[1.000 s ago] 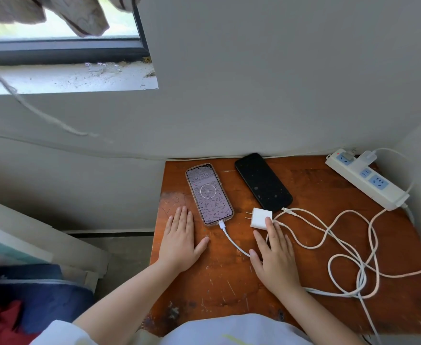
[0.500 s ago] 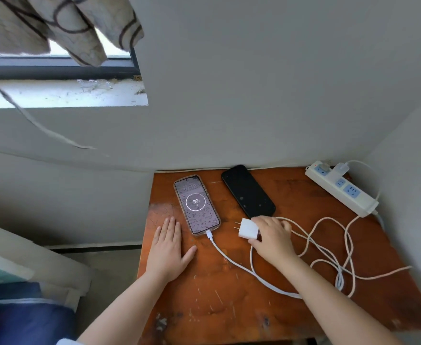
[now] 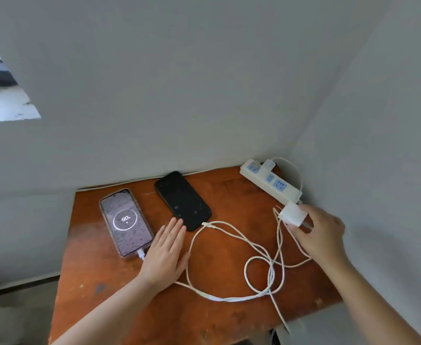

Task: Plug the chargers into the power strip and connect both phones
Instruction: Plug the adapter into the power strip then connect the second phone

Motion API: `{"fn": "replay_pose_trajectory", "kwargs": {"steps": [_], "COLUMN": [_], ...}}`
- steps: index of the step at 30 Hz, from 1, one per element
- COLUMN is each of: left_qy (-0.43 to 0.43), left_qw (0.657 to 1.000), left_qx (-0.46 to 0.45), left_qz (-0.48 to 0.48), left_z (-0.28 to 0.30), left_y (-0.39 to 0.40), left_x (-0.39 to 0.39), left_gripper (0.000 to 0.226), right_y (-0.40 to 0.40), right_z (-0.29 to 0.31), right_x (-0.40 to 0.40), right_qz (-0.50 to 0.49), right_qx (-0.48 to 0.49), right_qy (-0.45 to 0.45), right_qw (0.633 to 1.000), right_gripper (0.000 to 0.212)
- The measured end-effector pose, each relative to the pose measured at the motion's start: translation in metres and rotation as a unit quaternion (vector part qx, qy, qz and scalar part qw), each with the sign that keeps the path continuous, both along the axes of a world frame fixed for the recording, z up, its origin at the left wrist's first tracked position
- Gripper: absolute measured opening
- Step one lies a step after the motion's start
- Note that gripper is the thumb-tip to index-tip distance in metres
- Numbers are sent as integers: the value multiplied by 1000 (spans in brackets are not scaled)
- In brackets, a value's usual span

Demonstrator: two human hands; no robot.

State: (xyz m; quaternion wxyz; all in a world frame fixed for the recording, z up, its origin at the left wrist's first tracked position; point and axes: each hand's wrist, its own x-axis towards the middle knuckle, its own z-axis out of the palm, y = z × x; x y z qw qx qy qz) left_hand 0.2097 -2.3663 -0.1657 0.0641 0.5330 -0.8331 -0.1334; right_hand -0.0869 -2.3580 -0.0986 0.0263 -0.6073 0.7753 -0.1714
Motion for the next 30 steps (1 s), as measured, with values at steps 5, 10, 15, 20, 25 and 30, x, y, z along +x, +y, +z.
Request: {"fn": "replay_pose_trajectory", "kwargs": {"steps": [5,10,15,20,25,30], "left_qy": [7,-37,-43,-2,-10,12], "left_qw": [998,996,998,998,992,989], "left_qx": [17,46,19,-47,-71,-63], "left_qz": [-57,-67,-46,-52,-100,-137], "left_z": [-17,-19,-11,18,34,46], "left_y": [-36,-63,-85,-124,-159,-182], "left_x": [-84,-137,-163,-198,-223,-245], "left_gripper": [59,58,59,58,50,40], "right_y": [-19,-41,-59,-72,-64,-68], "right_z": [4,9,20,22,8,-7], "right_x": [-50,-73,-90,-100,-99,-96], "right_qz": [-28,-11,13,33,111,144], "right_qx": [41,39,-49,-23,-5,45], "right_qy": [41,4,68,56,89,38], "right_qw": [998,999,996,998,990,988], "right_gripper": [43,43,38,40,53,49]}}
